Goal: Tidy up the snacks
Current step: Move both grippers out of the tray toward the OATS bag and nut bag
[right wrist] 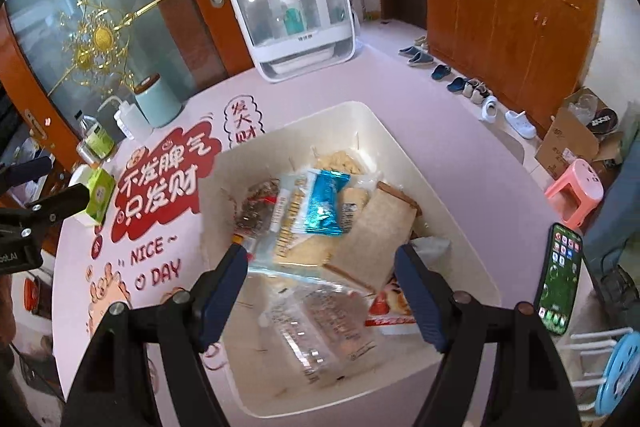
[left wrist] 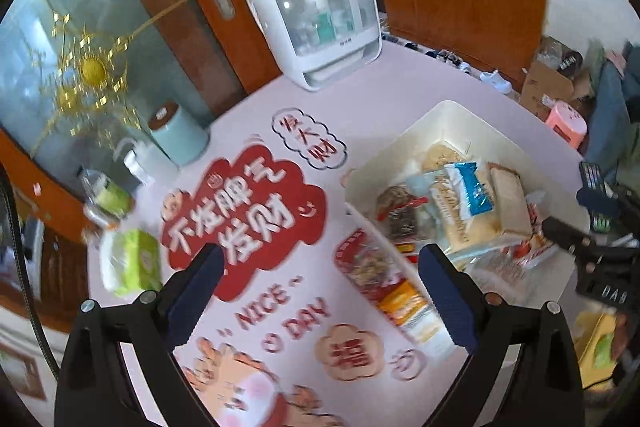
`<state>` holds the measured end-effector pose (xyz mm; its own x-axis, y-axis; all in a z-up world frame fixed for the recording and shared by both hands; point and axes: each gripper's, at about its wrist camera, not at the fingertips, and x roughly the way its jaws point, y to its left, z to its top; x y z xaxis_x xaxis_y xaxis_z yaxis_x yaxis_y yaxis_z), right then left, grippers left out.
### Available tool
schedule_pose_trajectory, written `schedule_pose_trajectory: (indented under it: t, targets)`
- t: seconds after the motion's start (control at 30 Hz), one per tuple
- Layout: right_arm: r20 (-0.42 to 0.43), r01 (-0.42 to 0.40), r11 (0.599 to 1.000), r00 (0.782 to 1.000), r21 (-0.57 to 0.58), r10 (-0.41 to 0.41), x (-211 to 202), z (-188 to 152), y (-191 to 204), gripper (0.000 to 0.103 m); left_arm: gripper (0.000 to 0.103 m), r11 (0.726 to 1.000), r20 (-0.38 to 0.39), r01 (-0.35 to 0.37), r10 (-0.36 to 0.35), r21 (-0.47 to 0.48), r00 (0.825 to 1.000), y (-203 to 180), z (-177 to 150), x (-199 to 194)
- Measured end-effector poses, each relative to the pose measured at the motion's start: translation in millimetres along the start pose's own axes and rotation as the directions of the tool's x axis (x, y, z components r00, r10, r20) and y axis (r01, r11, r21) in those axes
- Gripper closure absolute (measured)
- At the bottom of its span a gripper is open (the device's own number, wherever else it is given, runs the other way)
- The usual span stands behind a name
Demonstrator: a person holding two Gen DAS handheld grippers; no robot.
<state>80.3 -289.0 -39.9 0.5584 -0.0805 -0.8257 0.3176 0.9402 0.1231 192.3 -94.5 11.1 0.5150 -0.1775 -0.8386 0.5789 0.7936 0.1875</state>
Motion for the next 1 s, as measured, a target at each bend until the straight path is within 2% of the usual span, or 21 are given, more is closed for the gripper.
schedule_pose_trajectory:
  t: [0.17,0.23,0.33,0.4,0.57,0.63,0.8,1.0]
  targets:
    - [0.045,-0.001,1.000,0.999,0.023,0.000,-18,-11,35,0.026,0.006,0.990,0.051,-0.019,0.012,0.137,0.999,25,-9,-13]
    - [0.065,-0.009,1.000,0.998,0.021,0.007,-21,-18,49,0.026,0.006,0.988,0.056,-0.017,0.008,0.156,0.998,34,-15,-11]
    - [0.088,0.001,1.000,0.996,-0.005,-0.001,-19,-36,77,0.026,0.006,0.991,0.049,0.012,-0.019,0.132,0.999,49,-30,3]
    - [0.099,0.009,1.000,0.995,-0.030,-0.006,-16,-48,94,0.026,0.006,0.993,0.036,0.062,-0.065,0.098,0.997,59,-45,16]
    - [0.139,0.084,0.993,0.988,-0.088,-0.071,-1,-86,129,0.027,0.006,0.989,0.015,0.128,-0.129,0.068,0.991,66,-74,53]
    - [0.133,0.086,0.991,0.989,-0.102,-0.072,12,-102,136,0.027,0.006,0.985,0.016,0.156,-0.157,0.072,0.987,64,-83,66]
    - [0.078,0.098,0.988,0.993,-0.118,-0.089,44,-126,143,0.042,0.009,0.959,-0.004,0.235,-0.238,0.155,0.971,54,-102,99]
    - [0.037,0.152,0.980,0.988,-0.127,-0.149,77,-138,150,0.043,0.010,0.940,-0.036,0.245,-0.244,0.237,0.969,44,-114,124]
